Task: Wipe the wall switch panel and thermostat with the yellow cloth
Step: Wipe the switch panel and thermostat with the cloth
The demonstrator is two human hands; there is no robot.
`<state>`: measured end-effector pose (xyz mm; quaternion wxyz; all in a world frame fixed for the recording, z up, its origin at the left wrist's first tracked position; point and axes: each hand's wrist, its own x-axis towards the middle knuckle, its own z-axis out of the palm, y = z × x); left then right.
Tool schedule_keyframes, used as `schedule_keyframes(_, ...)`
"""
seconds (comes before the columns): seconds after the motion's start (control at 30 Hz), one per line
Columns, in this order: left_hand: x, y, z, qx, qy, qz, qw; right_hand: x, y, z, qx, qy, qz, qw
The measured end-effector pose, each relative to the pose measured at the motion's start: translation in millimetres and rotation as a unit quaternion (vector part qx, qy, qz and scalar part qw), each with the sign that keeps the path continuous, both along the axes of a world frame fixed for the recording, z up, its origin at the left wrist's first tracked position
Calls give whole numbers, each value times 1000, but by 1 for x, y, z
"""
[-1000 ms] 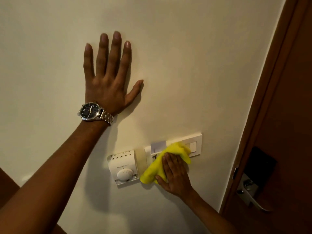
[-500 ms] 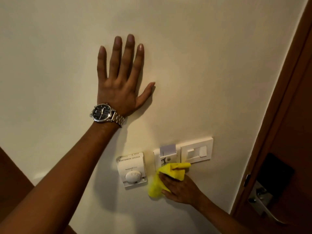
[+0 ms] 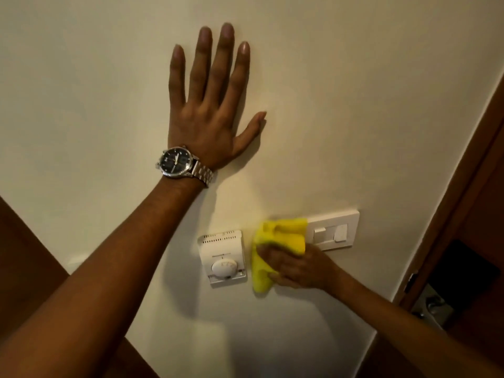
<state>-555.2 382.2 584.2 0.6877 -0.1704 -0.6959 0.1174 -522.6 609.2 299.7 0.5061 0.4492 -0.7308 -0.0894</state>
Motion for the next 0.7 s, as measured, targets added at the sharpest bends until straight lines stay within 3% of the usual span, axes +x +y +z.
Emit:
schedule_keyframes(0.07, -3, 0, 2, 0, 9, 5, 1000, -8, -10, 18, -81, -28, 11, 996)
schedule_keyframes(0.13, -1, 0, 2, 2, 4, 0, 1000, 1, -16, 9, -100, -69, 1, 993)
schedule_keyframes(0.3, 4, -1, 3, 3, -4, 10, 1000, 13, 1, -38, 6, -87, -22, 996)
schedule_keyframes(0.4, 0, 0, 0, 3, 2, -1, 1000, 6, 2, -28, 42, -27, -33, 998)
schedule_keyframes(0.53, -3, -1, 3, 3, 7, 0, 1000, 7, 0, -18, -150, -46, -72, 985)
schedule_keyframes(0.7, 4, 1, 4, 1, -11, 12, 1000, 29, 22, -50, -53, -79, -96, 991)
